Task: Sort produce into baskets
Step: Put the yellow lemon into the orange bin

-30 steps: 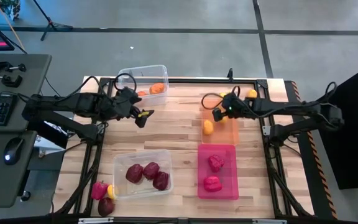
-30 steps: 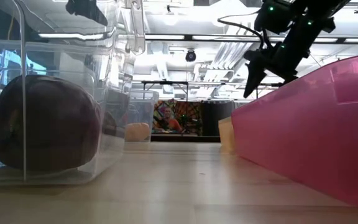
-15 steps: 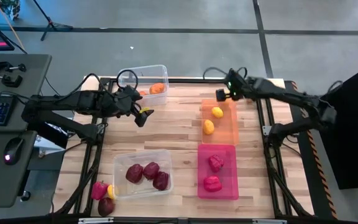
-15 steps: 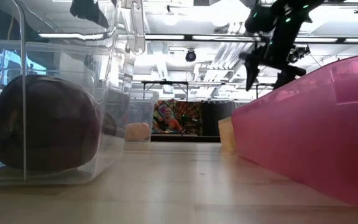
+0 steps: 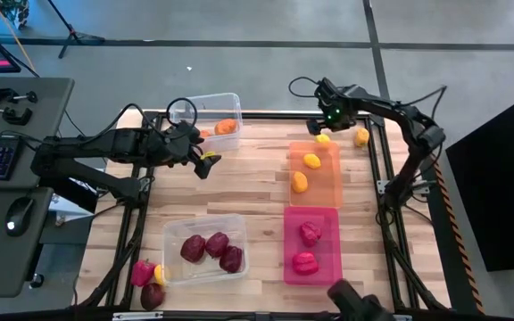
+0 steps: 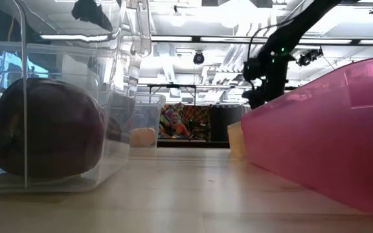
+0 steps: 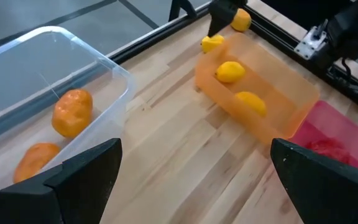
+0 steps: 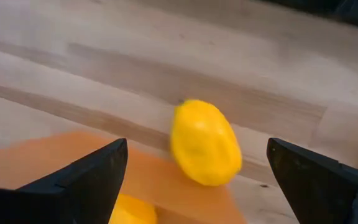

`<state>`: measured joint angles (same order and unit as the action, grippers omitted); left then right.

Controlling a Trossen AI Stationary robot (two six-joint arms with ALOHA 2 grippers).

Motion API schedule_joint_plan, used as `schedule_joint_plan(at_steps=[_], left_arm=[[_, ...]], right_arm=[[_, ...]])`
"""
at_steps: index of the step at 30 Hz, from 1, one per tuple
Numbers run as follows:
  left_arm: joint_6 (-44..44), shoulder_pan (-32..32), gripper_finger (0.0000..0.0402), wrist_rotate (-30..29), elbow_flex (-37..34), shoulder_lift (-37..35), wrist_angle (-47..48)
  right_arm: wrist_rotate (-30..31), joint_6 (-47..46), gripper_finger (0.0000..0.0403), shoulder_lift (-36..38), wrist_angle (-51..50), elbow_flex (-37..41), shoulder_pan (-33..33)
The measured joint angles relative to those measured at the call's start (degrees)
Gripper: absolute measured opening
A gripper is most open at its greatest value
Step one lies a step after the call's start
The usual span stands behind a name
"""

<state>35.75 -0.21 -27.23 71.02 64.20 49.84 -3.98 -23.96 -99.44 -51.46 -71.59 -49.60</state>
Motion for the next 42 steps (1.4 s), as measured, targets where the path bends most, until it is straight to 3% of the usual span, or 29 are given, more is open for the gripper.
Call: schedule_joint_plan(at_steps=[8,16,20,27,30,32,38,42], left_arm=[[0.7,0.0,0.0399,-0.1,0.0,0.0,0.0],[0.7,0.0,0.0399,-0.1,0.0,0.0,0.0],[0.7,-0.3,0.0399,0.0,0.0,0.0,0.3],[0.6,-0.4,0.0399,0.0,0.0,0.0,0.5],[-0.1,-0.4,0.0399,0.1,0.0,0.0,0.5],[-0.3,-0.4,0.0399,0.1,0.0,0.0,0.5],[-0.4,-0.4,0.0399,0.1,0.0,0.0,1.2],[-0.3,-0.4,0.0399,0.1,0.0,0.0,3.5]], right_arm=[[-2.5,4.6,0.0374,-5.4,-1.0,0.2,-0.9],[-0.3,6.0,0.0359,-7.7,0.6,0.3,-0.2],[3.9,6.0,0.0308,-7.8,0.9,0.3,-0.3],[3.1,6.5,0.017,-7.7,0.5,0.1,-0.4],[2.3,8.0,0.0115,-5.8,-0.1,-1.0,-0.6],[2.2,8.6,0.0103,-3.6,-0.2,-2.2,-0.6],[0.5,8.1,0.0108,7.2,-0.4,-5.3,0.1],[-2.7,6.0,0.0132,13.7,-3.8,-5.3,5.5]])
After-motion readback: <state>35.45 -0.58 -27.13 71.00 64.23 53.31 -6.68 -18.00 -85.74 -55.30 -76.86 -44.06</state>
